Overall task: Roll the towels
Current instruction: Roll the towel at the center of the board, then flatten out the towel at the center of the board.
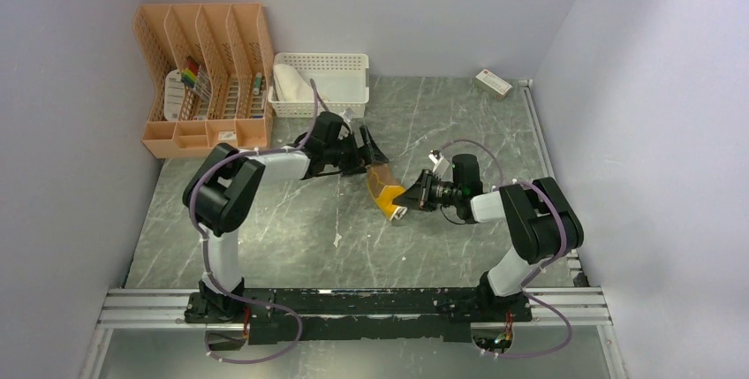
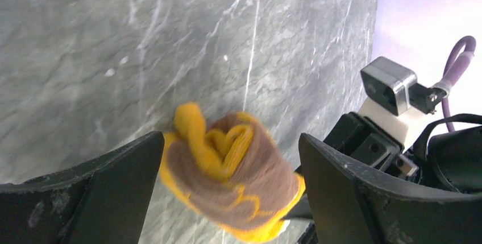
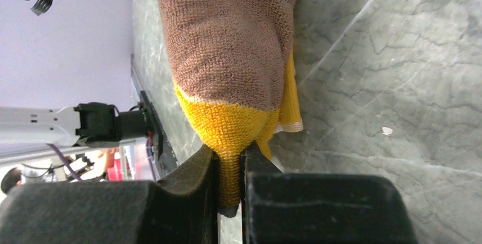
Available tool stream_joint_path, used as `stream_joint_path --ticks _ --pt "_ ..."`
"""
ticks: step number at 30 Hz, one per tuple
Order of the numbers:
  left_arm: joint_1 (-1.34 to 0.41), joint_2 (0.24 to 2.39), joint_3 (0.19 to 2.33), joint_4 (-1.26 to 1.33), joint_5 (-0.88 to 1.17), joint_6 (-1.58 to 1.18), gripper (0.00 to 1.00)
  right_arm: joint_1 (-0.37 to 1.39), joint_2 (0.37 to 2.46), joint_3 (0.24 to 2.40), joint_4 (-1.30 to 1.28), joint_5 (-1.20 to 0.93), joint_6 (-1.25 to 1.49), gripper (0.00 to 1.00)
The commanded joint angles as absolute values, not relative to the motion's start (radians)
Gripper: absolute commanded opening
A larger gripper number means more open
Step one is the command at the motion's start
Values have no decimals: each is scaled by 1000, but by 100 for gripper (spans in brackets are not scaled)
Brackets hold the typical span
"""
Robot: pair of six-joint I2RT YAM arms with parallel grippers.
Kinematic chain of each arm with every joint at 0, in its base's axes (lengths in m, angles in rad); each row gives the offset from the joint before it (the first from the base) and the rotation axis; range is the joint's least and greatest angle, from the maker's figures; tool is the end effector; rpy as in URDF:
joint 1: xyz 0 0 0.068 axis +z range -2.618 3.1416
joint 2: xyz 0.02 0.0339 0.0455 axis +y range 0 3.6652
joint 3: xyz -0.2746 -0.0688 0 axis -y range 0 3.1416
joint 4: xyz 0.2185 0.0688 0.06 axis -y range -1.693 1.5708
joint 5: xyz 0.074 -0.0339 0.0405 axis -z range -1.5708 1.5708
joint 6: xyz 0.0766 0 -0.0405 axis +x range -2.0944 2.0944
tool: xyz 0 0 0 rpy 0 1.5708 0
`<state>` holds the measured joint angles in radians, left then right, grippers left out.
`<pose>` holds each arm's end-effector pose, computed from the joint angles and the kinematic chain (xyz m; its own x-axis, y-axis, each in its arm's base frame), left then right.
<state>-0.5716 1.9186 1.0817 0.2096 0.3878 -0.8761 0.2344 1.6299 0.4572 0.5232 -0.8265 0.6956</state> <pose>0.3391 -0.2526 0.1645 -0.8986 -0.2676 -0.3478 0.1062 0.6363 -0.7641 0.2558 0.1190 0.1333 -0.9176 0.2272 -0.3263 -0.1812 0.4914 0.8519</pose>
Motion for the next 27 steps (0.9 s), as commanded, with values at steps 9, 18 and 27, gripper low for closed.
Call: stream_joint_path --ticks 9,18,27 --pt "-650 2049 1136 206 303 -856 97 214 1633 481 516 -908 708 0" --pt "-507 1905 1115 -77 111 -800 97 201 1599 508 393 -830 619 0" --pt "-504 1707 1023 -238 154 -985 99 201 1580 534 309 -772 558 0"
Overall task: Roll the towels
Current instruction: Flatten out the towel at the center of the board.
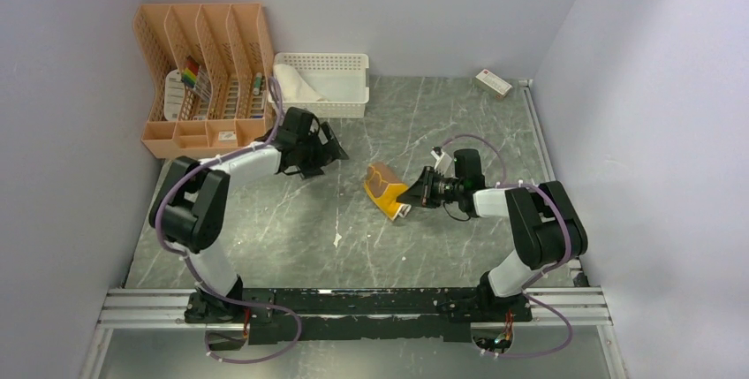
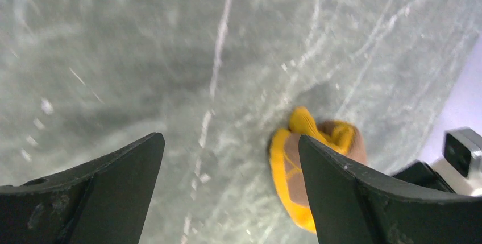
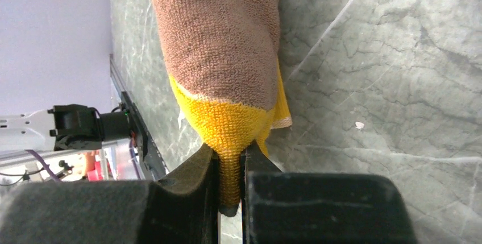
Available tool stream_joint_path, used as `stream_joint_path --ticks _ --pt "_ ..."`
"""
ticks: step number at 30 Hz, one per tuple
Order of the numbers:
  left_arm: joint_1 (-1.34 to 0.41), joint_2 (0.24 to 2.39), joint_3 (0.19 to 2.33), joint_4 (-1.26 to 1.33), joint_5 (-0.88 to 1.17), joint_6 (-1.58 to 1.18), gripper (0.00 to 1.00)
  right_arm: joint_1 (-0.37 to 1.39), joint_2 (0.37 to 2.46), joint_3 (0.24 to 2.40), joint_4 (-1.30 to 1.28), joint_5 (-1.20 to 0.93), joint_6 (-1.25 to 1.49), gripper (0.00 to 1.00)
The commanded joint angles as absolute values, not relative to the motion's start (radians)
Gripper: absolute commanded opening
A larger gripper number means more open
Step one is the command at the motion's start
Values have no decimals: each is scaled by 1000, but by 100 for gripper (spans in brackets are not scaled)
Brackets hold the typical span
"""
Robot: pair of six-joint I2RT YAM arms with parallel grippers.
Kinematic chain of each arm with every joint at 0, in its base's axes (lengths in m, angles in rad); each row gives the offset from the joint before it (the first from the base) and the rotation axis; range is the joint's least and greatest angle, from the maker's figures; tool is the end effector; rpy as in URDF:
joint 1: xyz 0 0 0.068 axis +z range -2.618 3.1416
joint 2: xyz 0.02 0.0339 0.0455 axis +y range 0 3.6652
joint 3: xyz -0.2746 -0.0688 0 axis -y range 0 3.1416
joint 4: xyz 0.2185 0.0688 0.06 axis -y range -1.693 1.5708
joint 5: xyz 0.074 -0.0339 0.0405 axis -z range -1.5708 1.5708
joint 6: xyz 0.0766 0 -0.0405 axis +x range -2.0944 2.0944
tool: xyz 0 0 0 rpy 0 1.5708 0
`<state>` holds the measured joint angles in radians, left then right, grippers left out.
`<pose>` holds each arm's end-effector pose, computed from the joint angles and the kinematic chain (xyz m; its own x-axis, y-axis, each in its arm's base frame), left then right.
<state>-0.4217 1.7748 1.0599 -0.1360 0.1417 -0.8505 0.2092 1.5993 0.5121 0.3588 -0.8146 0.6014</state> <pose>0.3411 -0.1649 0.1718 -0.8209 -0.4473 -0.3551 -0.1923 0.8020 -0.5656 0.2594 0.1120 0.1382 -0.9180 0.2020 -0.3413 -0.1869 0.5387 0.8215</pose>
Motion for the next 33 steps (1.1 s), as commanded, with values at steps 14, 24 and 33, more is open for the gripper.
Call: stream_joint_path --ticks 14,24,33 --pt "-715 1715 945 109 90 -1304 100 201 1588 513 321 -767 538 0" --pt "-802 1896 1028 204 121 -1363 100 201 1585 516 307 -768 521 0" --pt "-812 1945 1060 216 62 -1388 100 204 1570 526 280 -782 507 0"
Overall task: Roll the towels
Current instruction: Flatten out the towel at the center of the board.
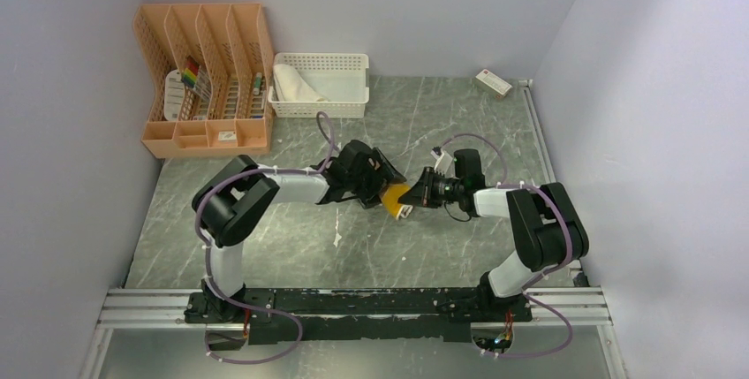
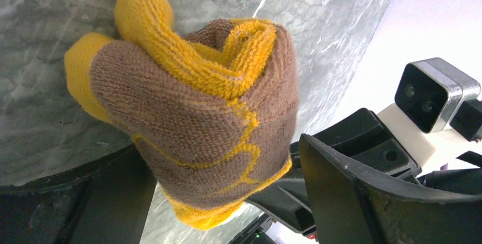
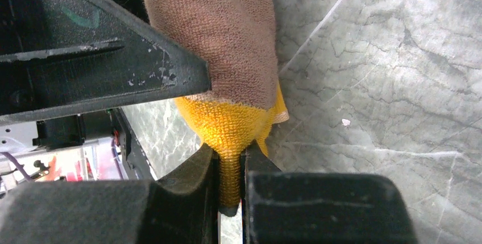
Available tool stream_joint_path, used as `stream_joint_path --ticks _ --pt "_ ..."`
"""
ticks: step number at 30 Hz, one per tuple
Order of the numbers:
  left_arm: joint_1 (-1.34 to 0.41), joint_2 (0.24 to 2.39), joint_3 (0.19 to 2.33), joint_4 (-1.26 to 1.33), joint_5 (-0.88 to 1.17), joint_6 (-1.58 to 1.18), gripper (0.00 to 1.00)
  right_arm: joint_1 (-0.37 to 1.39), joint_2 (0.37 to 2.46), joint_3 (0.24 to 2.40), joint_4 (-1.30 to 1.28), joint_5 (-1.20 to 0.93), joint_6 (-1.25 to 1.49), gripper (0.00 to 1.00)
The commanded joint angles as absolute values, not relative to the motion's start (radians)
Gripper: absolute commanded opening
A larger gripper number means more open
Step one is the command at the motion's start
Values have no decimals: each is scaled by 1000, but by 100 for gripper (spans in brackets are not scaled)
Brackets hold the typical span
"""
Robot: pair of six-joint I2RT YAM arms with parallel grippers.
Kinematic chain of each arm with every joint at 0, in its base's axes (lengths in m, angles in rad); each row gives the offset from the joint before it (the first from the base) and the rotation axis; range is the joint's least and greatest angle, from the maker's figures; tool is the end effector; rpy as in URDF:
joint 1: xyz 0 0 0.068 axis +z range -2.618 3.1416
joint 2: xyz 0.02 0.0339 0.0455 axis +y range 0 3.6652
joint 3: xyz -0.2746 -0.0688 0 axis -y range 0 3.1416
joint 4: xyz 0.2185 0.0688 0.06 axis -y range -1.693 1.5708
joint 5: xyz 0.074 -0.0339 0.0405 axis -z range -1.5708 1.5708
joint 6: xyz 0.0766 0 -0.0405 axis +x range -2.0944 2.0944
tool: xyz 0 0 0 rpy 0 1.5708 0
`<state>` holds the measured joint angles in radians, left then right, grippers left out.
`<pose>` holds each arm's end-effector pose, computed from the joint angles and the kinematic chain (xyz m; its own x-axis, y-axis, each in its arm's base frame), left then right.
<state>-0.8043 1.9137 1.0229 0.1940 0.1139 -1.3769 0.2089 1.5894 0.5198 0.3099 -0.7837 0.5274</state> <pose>0.2791 -0.3025 0.1436 -0.8474 -0.5255 -0.0762 -0.2872 0.5743 -0.7666 0.2585 0.1101 0.1369 -0.9081 0.1719 -0.3818 -0.2205 0.5789 0.7850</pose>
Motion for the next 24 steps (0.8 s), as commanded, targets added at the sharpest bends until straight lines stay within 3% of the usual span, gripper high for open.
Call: stream_joint_path --ticks 1,6,11,14,15,16,19,20,21,24 --pt "-813 1951 1070 209 56 -1389 100 205 1567 526 279 -786 506 0" --pt "-810 1986 1073 272 44 -1383 90 227 1549 542 252 -794 498 0" --pt "-806 2018 1115 254 58 -1323 58 234 1541 565 209 -788 469 0" --pt "-790 2020 1133 237 69 -1285 41 234 1540 581 189 -799 454 8" --pt "-782 2021 1142 230 72 -1265 33 234 1539 588 178 -802 446 13" --pt "-772 2022 1160 203 69 -1241 12 234 1536 598 167 -811 427 23" --pt "-746 2038 1289 53 68 -1090 7 236 1512 640 85 -785 377 62" --pt "-738 2049 1346 -22 65 -1035 7 235 1500 657 54 -769 366 83" --pt "-725 2060 1400 -98 66 -980 7 236 1484 673 27 -754 357 98" --pt "-674 2094 1560 -266 60 -835 7 235 1417 720 -52 -703 347 100"
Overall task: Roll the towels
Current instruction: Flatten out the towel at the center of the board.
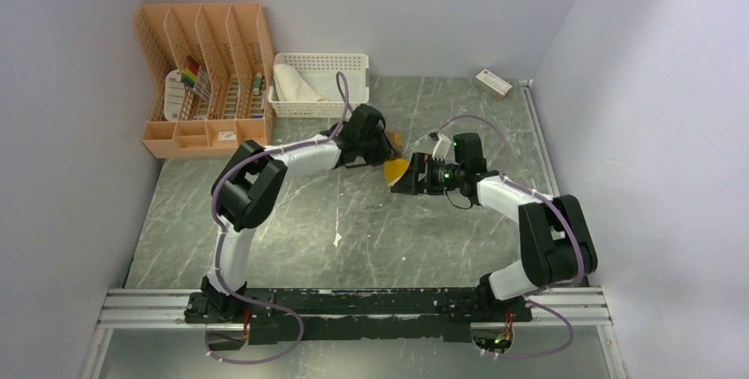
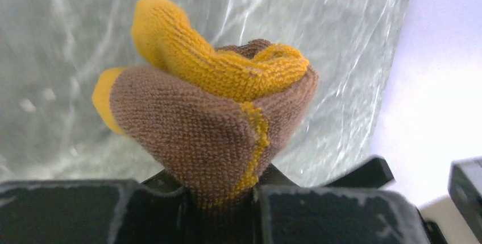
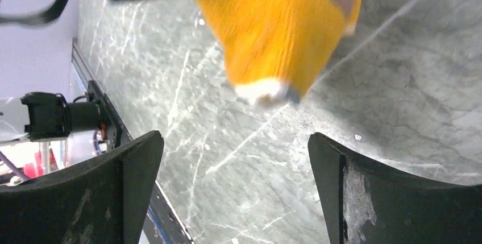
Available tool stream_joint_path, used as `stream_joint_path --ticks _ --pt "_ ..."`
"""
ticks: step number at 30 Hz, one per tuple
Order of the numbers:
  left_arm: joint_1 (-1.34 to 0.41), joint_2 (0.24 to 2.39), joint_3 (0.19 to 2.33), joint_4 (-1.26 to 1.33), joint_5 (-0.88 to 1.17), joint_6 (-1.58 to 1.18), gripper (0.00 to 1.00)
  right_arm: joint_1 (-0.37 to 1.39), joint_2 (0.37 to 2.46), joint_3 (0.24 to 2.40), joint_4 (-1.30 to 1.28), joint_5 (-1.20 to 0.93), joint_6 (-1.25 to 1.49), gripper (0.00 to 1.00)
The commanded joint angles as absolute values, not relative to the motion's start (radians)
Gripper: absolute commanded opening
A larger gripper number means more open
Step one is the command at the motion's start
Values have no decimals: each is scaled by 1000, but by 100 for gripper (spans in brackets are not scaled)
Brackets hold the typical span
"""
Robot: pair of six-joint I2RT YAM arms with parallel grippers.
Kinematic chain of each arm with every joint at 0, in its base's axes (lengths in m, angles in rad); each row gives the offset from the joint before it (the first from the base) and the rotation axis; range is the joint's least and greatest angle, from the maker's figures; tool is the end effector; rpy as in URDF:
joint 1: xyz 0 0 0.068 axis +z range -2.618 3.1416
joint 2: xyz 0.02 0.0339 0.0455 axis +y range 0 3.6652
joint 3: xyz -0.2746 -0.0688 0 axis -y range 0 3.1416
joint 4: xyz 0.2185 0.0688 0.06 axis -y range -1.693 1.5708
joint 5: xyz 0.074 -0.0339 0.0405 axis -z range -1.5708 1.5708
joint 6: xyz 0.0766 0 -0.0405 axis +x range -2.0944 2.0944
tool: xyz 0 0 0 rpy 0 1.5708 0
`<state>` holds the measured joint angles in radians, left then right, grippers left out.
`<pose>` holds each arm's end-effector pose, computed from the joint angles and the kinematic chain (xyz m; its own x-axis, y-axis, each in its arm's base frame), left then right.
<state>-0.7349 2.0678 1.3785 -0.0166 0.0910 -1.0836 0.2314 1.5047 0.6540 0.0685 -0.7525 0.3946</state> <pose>0.3456 -0.3217 0.1647 -0.8607 -0.4083 -0.3042 -0.0887 0.7085 -0.7001 0.2637 0.1159 0.1712 -0.8791 0.0812 -0.4697 -0.3264 0.6154 0.7174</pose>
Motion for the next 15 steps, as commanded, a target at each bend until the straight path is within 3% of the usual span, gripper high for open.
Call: stream_joint_path --ticks 1,10,15 --pt "-648 2106 1629 -321 57 -783 7 234 1387 733 -73 -686 347 100" --pt "-386 2160 2070 -639 34 -369 8 234 1161 740 -177 -651 371 100" --pt "-313 2197 2147 -561 -37 -201 11 233 1077 661 -187 -678 389 100"
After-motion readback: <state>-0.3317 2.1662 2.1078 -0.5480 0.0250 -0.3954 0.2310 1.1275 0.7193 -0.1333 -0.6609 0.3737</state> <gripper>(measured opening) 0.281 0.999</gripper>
